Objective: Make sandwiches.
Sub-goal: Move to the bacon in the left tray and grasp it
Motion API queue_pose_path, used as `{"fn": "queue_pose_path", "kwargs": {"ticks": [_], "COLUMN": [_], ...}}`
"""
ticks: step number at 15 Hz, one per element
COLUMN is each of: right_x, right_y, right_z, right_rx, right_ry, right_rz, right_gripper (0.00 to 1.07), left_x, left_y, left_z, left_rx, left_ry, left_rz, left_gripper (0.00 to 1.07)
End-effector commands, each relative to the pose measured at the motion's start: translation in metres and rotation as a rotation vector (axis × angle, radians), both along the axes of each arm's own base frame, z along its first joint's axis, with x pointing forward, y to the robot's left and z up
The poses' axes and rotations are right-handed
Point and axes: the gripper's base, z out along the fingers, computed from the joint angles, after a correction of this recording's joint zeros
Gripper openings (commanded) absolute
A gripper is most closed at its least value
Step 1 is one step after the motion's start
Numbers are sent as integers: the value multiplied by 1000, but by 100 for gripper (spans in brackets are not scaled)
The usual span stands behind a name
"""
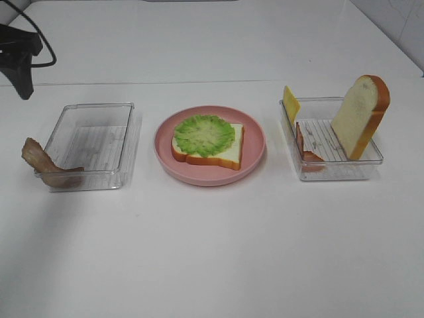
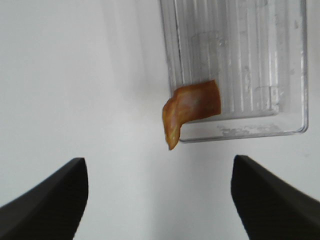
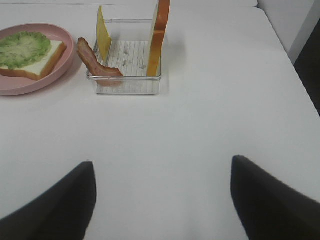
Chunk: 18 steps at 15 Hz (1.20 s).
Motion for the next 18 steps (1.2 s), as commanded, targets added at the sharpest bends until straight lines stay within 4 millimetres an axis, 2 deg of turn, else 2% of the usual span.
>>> {"fn": "queue_pose_path", "kwargs": {"ticks": [1,5,7,13,18], "right_x": [-1,-1,-1,-1,-1], "right_y": [0,0,0,0,0], "right_z": [1,1,1,1,1], "right_rx": [-1,-1,-1,-1,-1], "right_ry": [-23,-23,-23,-23,-23], "right_rz": [-8,-8,-8,-8,-8], "right_gripper": [71,71,71,71,71], "left_x": [-13,-19,-14,3,7], "left_y": [7,6,6,-2,-2], "left_z": [-14,-49,-63,-88,-112], "left_rx": [11,-11,-18,-97,-91], "left_ry": [110,103,88,38,91], "left_rz": [48,90,95,134,135], "left_gripper": [75,68,66,56,54]}}
